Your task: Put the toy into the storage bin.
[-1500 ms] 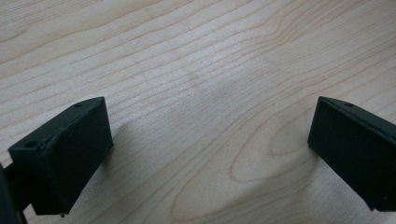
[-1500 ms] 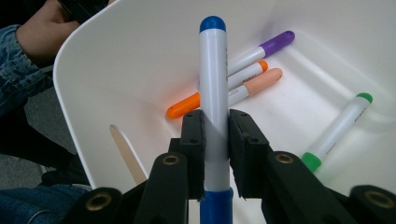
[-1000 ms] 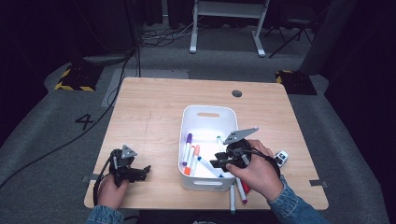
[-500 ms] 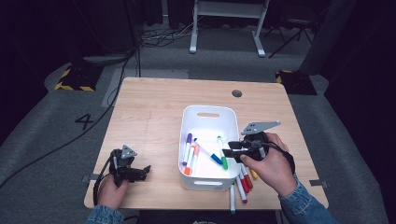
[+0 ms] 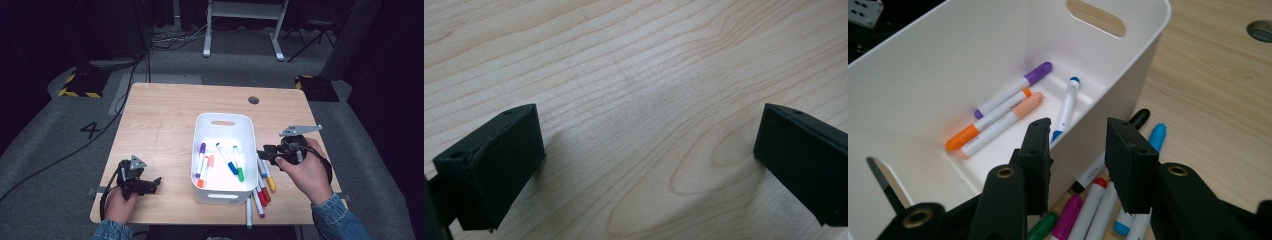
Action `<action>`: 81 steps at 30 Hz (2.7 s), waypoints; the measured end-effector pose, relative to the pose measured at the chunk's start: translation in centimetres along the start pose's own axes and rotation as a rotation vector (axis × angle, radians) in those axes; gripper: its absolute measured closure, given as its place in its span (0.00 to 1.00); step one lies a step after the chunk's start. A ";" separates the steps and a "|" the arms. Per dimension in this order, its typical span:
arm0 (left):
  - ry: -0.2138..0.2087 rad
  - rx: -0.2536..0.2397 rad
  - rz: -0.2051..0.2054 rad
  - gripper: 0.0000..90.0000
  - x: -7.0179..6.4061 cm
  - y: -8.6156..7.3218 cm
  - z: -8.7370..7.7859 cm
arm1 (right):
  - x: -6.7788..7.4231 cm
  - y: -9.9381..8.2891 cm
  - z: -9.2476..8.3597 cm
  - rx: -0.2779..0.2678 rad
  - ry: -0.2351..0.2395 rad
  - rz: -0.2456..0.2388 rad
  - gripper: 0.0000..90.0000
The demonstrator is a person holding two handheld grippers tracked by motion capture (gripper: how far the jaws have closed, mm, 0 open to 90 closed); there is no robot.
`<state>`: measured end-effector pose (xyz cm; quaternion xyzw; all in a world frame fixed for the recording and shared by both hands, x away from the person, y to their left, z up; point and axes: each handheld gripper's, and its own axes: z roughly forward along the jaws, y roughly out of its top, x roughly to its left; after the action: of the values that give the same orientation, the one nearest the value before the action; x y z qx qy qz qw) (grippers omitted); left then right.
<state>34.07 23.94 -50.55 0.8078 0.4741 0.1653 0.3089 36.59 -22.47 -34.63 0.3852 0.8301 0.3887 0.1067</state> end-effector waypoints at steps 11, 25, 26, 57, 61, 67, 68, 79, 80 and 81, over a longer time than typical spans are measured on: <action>-0.001 0.000 0.000 0.00 0.0 0.0 0.0 | -2.7 -1.1 0.4 0.043 -0.062 0.059 0.68; -0.001 0.000 0.000 0.00 0.0 0.0 0.0 | -4.1 -3.8 3.1 0.175 -0.081 0.089 0.66; 0.000 0.000 0.000 0.00 0.0 0.0 0.0 | -4.3 -4.1 3.4 0.182 -0.086 0.092 0.66; -0.003 0.001 -0.002 0.00 0.0 0.0 0.0 | -7.7 -7.9 8.0 0.362 -0.158 0.215 0.85; -0.003 0.001 -0.002 0.00 0.0 0.0 0.0 | -7.8 -7.9 7.9 0.359 -0.171 0.240 0.85; 0.000 0.000 0.000 0.00 0.0 0.0 0.0 | -7.8 -7.9 7.9 0.349 -0.169 0.241 0.85; -0.001 0.000 0.000 0.00 0.0 0.0 0.0 | -7.8 -7.9 7.8 0.342 -0.170 0.239 0.85; -0.002 0.001 -0.001 0.00 0.0 0.0 0.0 | -7.4 -6.7 6.1 0.274 -0.145 0.232 0.85; -0.001 0.000 0.000 0.00 0.0 0.0 0.0 | -7.4 -6.5 5.9 0.266 -0.139 0.232 0.85; 0.000 0.000 0.000 0.00 0.0 0.0 0.0 | -7.3 -6.4 5.7 0.261 -0.134 0.238 0.85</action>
<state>34.07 23.94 -50.55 0.8079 0.4740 0.1652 0.3088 40.68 -27.07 -43.99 0.5162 0.8132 0.2609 0.0640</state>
